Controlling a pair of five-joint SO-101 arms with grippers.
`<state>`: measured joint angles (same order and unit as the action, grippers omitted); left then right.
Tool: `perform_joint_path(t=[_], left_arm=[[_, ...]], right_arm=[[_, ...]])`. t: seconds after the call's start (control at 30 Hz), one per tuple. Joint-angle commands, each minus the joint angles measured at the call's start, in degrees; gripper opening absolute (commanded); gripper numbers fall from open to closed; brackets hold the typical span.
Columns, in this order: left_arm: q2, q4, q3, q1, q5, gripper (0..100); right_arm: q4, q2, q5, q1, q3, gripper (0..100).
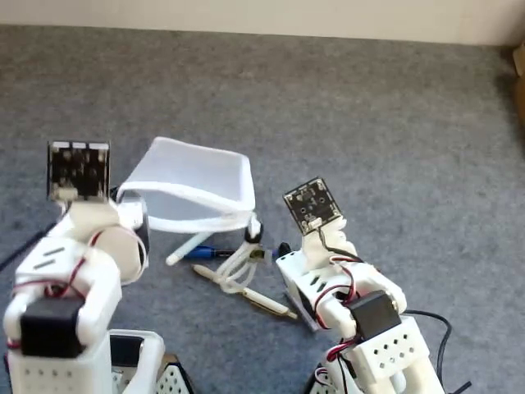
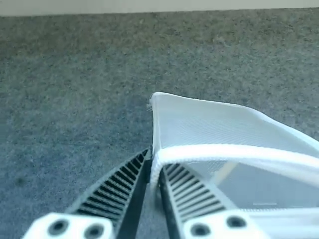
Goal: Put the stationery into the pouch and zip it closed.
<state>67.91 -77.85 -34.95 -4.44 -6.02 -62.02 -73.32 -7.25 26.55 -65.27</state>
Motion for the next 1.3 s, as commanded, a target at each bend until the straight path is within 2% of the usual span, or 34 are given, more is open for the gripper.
perform_joint_path(t=[0.0,0.17,0.33,0.53,0.67,0.87,0.97,1.13,1.27], left_arm=[[-6.8,0.3,5.3,-1.9,-3.3,1],[-9.2,0.3,4.8,-7.0,-3.8,1],[-9.2,0.3,2.6,-7.9,-3.8,1],[-9.2,0.3,2.1,-8.4,-3.8,1],[-9.2,0.3,2.1,-8.4,-3.8,1],[-9.2,0.2,2.1,-8.4,-3.8,1],[-9.2,0.2,2.1,-8.4,-3.8,1],[-9.2,0.1,2.1,-8.4,-3.8,1],[-9.2,0.1,2.1,-8.4,-3.8,1]], right_arm=[[-0.2,-0.9,0.7,-2.6,4.3,17.4],[-1.7,-0.9,0.5,-4.5,4.4,17.3],[-9.3,0.9,0.4,-4.2,9.8,17.3],[-18.2,15.0,-3.5,-3.8,17.5,17.3],[-21.1,21.8,-4.0,0.7,19.6,17.3],[-20.9,23.4,-4.0,7.1,19.6,17.3],[-20.4,23.4,-4.0,8.3,18.5,17.3],[-12.0,23.5,-4.0,9.1,11.1,17.3],[-10.7,23.5,-4.0,9.1,8.1,17.3]])
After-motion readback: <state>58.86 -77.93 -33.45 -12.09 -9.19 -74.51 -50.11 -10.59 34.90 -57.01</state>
